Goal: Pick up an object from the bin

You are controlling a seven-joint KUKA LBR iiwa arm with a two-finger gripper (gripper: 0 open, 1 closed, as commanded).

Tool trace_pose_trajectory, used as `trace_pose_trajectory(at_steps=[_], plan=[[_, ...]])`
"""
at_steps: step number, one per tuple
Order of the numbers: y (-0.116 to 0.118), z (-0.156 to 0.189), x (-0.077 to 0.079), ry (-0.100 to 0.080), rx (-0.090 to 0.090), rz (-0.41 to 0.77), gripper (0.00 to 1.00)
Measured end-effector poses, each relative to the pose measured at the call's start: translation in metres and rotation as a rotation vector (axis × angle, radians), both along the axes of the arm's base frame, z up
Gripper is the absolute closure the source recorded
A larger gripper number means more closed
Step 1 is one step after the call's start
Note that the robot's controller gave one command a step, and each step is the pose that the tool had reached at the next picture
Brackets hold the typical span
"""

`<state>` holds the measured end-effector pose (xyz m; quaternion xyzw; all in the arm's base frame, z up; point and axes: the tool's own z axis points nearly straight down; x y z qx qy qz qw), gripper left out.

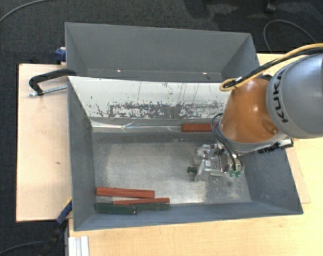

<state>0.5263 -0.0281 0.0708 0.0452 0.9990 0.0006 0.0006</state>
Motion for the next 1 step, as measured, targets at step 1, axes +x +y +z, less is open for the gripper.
trace_pose_trajectory(at_steps=[1], plan=[[-0.0168, 0.1457, 0.0141, -0.014, -0.002, -0.003, 1.0]])
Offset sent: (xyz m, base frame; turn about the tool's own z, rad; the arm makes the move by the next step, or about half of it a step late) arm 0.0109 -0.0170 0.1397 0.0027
